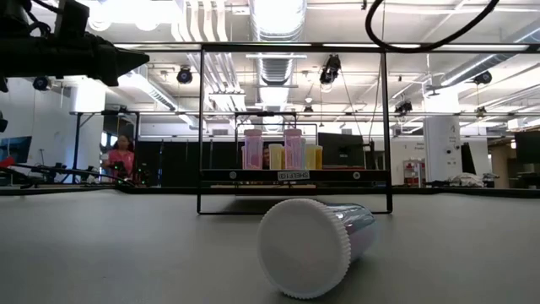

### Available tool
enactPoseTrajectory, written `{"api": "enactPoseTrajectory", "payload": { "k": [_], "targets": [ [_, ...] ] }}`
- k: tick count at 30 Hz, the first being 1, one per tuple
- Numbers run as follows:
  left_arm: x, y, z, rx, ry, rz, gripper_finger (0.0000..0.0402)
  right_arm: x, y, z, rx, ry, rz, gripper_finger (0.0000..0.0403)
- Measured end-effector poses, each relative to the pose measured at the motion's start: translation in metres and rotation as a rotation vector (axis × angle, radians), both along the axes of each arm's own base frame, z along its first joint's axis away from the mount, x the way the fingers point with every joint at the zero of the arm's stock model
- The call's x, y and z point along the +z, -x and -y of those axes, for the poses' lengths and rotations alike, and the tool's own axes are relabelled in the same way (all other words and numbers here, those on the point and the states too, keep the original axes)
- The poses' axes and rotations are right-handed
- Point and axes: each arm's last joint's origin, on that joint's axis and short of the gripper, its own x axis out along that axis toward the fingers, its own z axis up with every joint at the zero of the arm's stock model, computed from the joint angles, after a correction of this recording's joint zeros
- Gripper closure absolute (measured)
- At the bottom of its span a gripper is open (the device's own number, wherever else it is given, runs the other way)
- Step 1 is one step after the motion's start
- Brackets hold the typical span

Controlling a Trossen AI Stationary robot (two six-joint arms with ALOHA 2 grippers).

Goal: Pick and place medicine bottles onto shelf by color
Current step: Put the pink pill bottle on the shelf aligned with the other pink bottles

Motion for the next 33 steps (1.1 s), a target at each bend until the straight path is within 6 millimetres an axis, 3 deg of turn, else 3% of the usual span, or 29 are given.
{"api": "enactPoseTrajectory", "payload": {
  "k": [15, 33],
  "targets": [
    [0.000, 0.000, 0.000, 0.001, 0.000, 0.000, 0.0330, -0.019, 0.002, -0.009, -0.002, 0.043, -0.002, 0.0135],
    [0.000, 0.000, 0.000, 0.001, 0.000, 0.000, 0.0330, -0.021, 0.002, -0.008, -0.033, 0.070, 0.012, 0.0146]
  ]
}}
